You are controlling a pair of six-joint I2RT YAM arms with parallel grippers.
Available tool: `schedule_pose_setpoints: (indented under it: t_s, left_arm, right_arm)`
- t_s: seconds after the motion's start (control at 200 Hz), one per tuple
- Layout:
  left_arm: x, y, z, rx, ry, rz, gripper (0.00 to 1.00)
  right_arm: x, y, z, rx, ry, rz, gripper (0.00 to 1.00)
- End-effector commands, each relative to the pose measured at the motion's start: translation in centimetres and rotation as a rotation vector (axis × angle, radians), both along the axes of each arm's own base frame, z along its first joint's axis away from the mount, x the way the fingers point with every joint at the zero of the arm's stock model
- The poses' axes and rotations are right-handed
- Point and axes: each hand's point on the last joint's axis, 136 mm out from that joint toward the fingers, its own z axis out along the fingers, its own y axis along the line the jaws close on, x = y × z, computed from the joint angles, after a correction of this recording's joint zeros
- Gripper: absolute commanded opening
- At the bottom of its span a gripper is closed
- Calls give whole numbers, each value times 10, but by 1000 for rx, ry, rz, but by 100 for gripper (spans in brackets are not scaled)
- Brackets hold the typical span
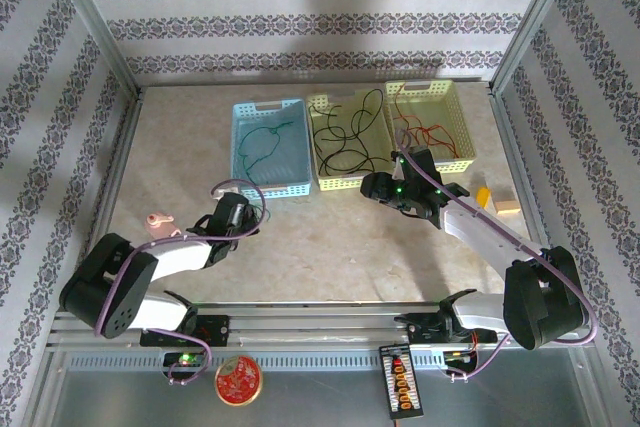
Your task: Untangle the cables
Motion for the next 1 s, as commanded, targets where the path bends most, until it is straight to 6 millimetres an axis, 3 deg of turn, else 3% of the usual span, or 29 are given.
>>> schedule_pose_setpoints:
  t_s: [0.0,0.135,0.305,0.445,0.62,0.68,0.75,0.795,0.92,0.995]
  left_arm:
    - [-13,-47,30,-169,-81,-234,0]
    - [-28,-80,67,-280,-129,-413,0]
    - [-25,-110,106,-353,-191,-538,0]
    - [-20,-134,120,-358,-212,-611,0]
    - [-16,-144,129,-356,-244,-631,0]
    - [-14,-144,133,-354,-258,-629,0]
    - [-13,-143,136,-351,-271,-621,0]
    - [-12,-142,138,-347,-278,-616,0]
    - [-7,-136,140,-332,-296,-578,0]
    - [-2,-129,136,-299,-288,-532,0]
  right_arm:
    - [-7,29,25,55,-72,142,52]
    - [-27,70,42,102,-125,338,53]
    - [-50,124,56,154,-138,549,53]
    - [-49,144,62,168,-146,595,51]
    - [-45,147,53,149,-126,591,46]
    - [-43,144,49,142,-116,578,34]
    - [-40,140,45,132,-112,555,12]
    - [-38,136,43,126,-113,537,5]
    - [-31,120,38,102,-113,475,0]
    - [-22,101,33,65,-114,387,0]
